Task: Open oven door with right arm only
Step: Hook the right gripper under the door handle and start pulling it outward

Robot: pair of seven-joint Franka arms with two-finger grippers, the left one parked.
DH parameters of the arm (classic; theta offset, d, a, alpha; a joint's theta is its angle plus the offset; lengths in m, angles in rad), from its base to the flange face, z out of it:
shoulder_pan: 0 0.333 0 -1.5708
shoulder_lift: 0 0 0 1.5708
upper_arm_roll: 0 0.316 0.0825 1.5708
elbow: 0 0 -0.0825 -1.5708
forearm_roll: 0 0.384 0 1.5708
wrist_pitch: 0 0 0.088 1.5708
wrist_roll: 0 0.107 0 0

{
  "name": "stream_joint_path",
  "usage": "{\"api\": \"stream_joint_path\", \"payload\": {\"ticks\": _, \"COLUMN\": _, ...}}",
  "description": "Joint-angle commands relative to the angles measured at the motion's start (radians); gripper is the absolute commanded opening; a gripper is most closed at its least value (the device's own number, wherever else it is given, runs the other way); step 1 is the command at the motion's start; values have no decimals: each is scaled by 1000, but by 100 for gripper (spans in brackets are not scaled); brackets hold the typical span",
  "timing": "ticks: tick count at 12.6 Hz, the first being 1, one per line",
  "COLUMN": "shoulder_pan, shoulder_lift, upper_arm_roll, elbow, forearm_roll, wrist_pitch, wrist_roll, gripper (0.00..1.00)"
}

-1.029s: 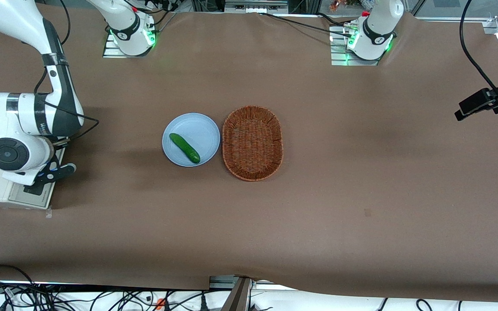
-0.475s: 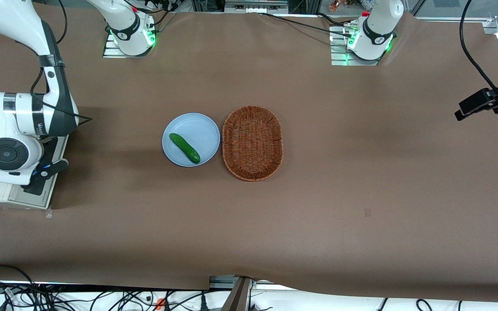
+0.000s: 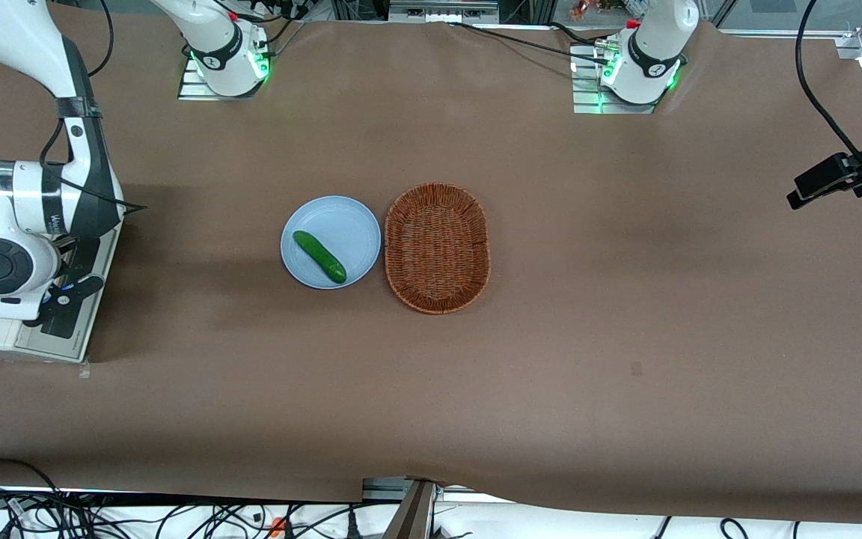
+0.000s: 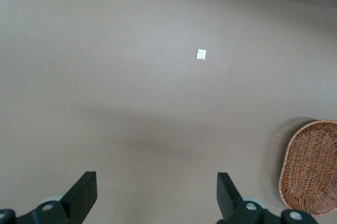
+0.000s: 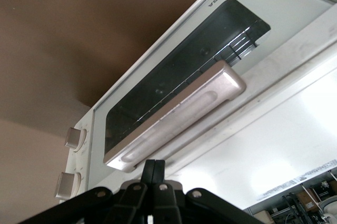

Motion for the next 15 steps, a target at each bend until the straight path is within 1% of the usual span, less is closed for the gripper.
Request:
{"api": "stream_joint_path", "payload": {"ticks": 1, "shoulder_pan": -6, "shoulder_lift": -14, "upper_arm_roll": 1, "elbow": -37, "forearm_roll": -18, "wrist_pitch": 39, "wrist_roll": -17, "gripper": 0}}
{"api": "stream_joint_path", "payload": {"ticks": 13, "shoulder_pan": -3, "shoulder_lift": 20, "upper_arm_roll": 5, "elbow": -42, "forearm_roll": -2, "wrist_pitch": 113, "wrist_roll": 3, "gripper": 0}}
{"api": "stream_joint_path", "payload": {"ticks": 14, "shoulder_pan": -2, "shoulder_lift": 26, "upper_arm_roll": 6, "elbow": -40, "forearm_roll": 1, "wrist_pitch": 116, "wrist_roll": 5, "gripper": 0}}
{"api": "stream_joint_path", "payload": {"ticks": 15, "shoulder_pan": -2, "shoulder_lift": 30, "upper_arm_roll": 6, "elbow": -36, "forearm_roll": 21, "wrist_pitch": 121, "wrist_roll": 3, "gripper": 0}}
